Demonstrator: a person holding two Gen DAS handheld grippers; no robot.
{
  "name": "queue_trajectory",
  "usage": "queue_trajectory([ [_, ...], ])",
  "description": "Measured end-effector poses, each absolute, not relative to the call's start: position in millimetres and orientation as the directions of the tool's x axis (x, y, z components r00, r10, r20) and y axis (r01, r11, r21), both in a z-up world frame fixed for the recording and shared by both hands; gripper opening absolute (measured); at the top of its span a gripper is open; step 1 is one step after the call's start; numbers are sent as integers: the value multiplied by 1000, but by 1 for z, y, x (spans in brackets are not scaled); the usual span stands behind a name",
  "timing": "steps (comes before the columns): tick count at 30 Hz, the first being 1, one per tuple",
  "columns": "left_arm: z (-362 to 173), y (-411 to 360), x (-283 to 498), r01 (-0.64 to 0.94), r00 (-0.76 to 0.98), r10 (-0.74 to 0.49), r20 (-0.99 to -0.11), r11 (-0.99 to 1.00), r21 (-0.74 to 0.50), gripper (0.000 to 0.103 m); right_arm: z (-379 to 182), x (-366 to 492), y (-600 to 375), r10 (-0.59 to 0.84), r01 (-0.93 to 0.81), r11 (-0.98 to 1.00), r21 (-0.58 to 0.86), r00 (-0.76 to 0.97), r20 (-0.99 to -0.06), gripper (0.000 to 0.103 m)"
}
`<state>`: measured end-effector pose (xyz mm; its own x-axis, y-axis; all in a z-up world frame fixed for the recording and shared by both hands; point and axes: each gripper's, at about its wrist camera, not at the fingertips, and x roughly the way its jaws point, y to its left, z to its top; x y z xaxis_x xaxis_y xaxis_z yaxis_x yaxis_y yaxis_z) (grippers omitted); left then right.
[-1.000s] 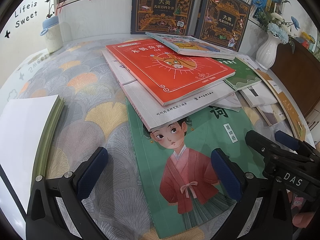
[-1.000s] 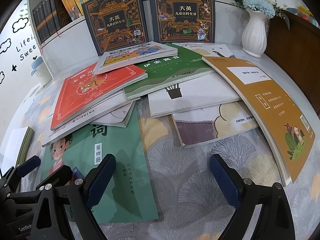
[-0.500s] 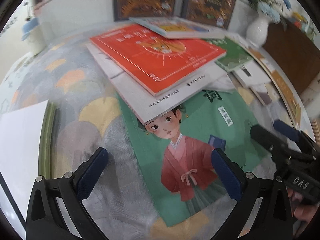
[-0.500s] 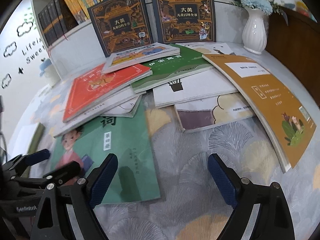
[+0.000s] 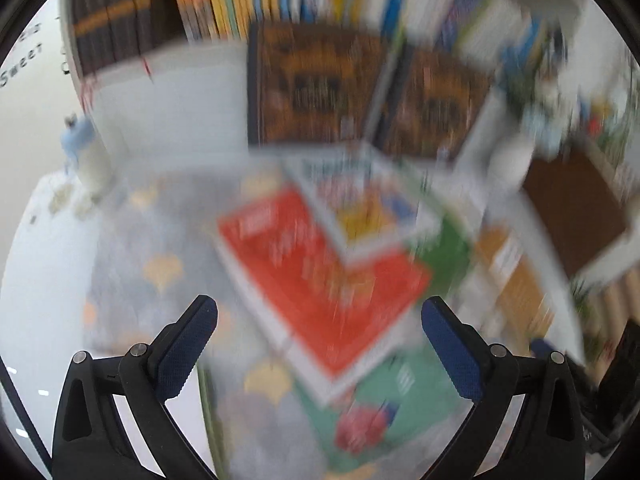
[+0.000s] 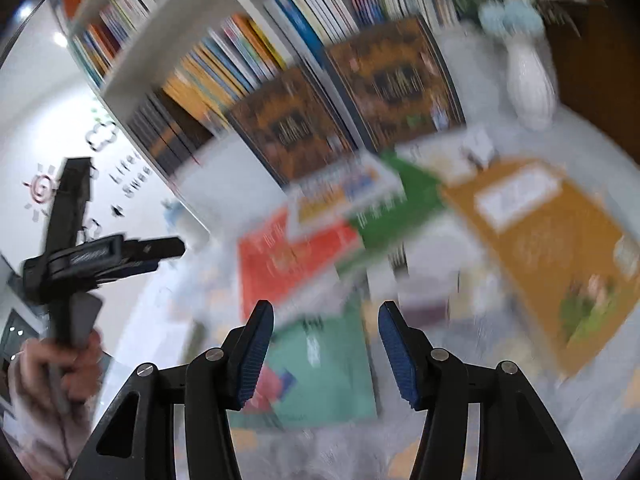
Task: Organize books
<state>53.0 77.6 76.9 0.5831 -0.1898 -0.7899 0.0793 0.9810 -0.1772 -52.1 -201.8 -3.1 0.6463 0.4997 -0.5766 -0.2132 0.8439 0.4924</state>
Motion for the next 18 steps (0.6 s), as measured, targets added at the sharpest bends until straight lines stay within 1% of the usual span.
queue_trajectory([
  [2, 108, 84, 72, 29, 682, -156, -715, 982, -186, 102, 42, -31, -215, 501, -245, 845, 476, 675, -542, 54],
  [3, 117, 83, 81, -1, 725, -105, -680, 988, -153, 102, 60, -19, -220, 496, -253, 847, 468, 692, -524, 54],
  [4, 117, 79, 87, -12, 746, -83, -661, 990, -138, 102, 74, -5, -224, 493, -259, 849, 461, 704, -511, 54],
  [5, 112, 76, 93, -15, 759, -86, -645, 989, -150, 102, 86, 16, -227, 489, -260, 852, 455, 708, -510, 54],
  [6, 98, 75, 97, -10, 776, -123, -619, 978, -207, 102, 88, 32, -229, 488, -254, 849, 462, 712, -505, 54],
  [7, 82, 74, 101, -11, 776, -156, -612, 965, -260, 102, 84, 45, -229, 491, -251, 845, 471, 714, -500, 54],
  [9, 35, 69, 116, -40, 745, -212, -633, 932, -359, 102, 58, 73, -221, 509, -255, 834, 489, 697, -506, 54],
  [10, 17, 65, 123, -59, 732, -215, -646, 925, -375, 98, 43, 85, -217, 505, -243, 838, 489, 685, -525, 52],
  [11, 3, 60, 130, -76, 720, -211, -661, 923, -378, 95, 20, 103, -210, 488, -219, 850, 479, 670, -559, 46],
  [12, -14, 55, 136, -94, 705, -206, -678, 921, -378, 91, 5, 115, -205, 476, -201, 857, 474, 661, -580, 44],
  [14, -45, 45, 149, -99, 675, -211, -707, 923, -371, 91, -29, 139, -203, 452, -151, 865, 479, 651, -610, 44],
  [16, -66, 40, 157, -121, 651, -196, -733, 927, -355, 91, -55, 159, -201, 450, -121, 861, 493, 630, -632, 44],
  [18, -78, 36, 167, -128, 619, -154, -770, 948, -292, 87, -78, 177, -199, 428, -96, 878, 469, 597, -679, 42],
])
